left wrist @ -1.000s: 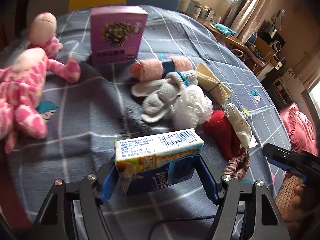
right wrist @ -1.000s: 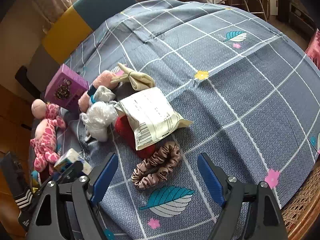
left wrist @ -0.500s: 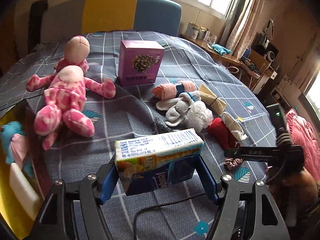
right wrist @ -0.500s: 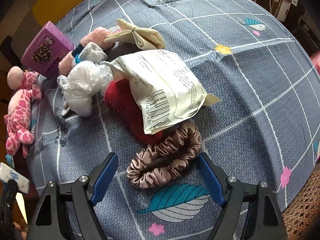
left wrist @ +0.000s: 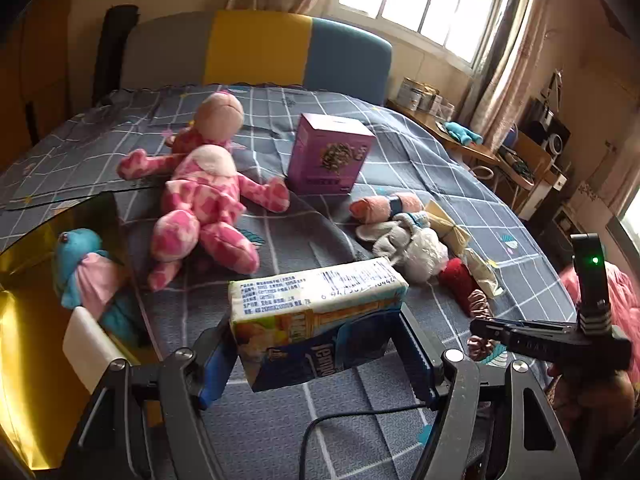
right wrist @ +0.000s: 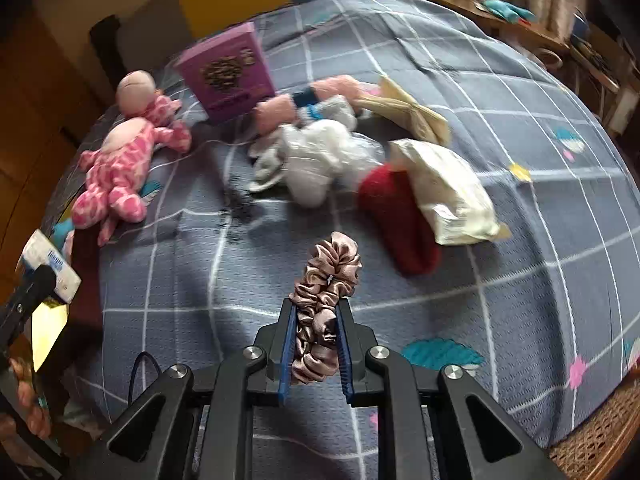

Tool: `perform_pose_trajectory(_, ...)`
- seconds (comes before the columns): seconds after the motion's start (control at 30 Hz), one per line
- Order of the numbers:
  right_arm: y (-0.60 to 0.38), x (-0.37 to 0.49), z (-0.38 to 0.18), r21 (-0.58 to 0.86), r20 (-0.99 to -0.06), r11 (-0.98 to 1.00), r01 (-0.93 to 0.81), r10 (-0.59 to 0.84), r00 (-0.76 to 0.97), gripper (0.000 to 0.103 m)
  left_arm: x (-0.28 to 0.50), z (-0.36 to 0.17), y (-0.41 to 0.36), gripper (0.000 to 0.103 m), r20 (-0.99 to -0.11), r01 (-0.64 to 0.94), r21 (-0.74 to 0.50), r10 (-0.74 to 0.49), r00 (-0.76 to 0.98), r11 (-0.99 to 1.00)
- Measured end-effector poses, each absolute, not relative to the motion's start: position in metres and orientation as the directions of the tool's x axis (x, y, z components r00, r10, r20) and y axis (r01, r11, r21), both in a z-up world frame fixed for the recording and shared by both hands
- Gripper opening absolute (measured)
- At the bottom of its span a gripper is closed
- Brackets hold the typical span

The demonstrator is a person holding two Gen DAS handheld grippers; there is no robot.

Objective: Organize soft objects
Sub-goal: 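Carry the juice carton to the gold tray and open the left gripper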

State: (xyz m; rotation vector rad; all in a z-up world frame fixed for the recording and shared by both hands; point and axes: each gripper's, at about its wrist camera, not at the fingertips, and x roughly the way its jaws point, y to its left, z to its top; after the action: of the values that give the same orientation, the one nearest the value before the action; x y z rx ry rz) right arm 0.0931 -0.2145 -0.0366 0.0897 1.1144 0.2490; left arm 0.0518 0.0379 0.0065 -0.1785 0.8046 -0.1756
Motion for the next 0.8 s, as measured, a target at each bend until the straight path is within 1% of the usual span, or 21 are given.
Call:
perform_pose_trajectory(0.1,-0.175,0.098,-0.041,0.185,-0.874,0.951,-0.247,0.274,0.400,0.018,0.045,0.011,0.050,0.073,-0.687,0.059,-0.225,-0.201,0.698,0.973)
perform_pose_trajectory(0.2,-0.152,0.102,-0.058,0.159,-0.887,0.942,-0.296,0.268,0.377,0.018,0.039,0.015,0.065,0.073,-0.680,0.020,-0.225,-0.172,0.713,0.974)
perform_pose_trajectory(0.3,-0.139,0.104,-0.084,0.122,-0.914,0.942,-0.312,0.229,0.335,0.018,0.032,0.018,0.085,0.073,-0.678,-0.037,-0.213,-0.120,0.726,0.976)
perform_pose_trajectory(0.4,-0.134,0.100,-0.088,0.082,-0.909,0.939,-0.334,0.208,0.362,0.018,0.025,0.019,0.110,0.073,-0.674,-0.102,-0.209,-0.068,0.735,0.973)
perform_pose_trajectory(0.5,-0.136,0.104,-0.090,0.107,-0.913,0.938,-0.330,0.224,0.341,0.019,0.018,0.016,0.139,0.073,-0.681,-0.176,-0.214,-0.018,0.732,0.961)
perform_pose_trajectory(0.63,-0.133,0.107,-0.091,0.107,-0.911,0.935,-0.337,0.228,0.344,0.019,0.007,0.009,0.177,0.073,-0.698,-0.279,-0.225,0.045,0.714,0.934)
perform_pose_trajectory(0.8,-0.135,0.105,-0.091,0.103,-0.903,0.931,-0.350,0.235,0.361,0.019,-0.011,0.002,0.217,0.073,-0.711,-0.391,-0.191,0.147,0.688,0.900)
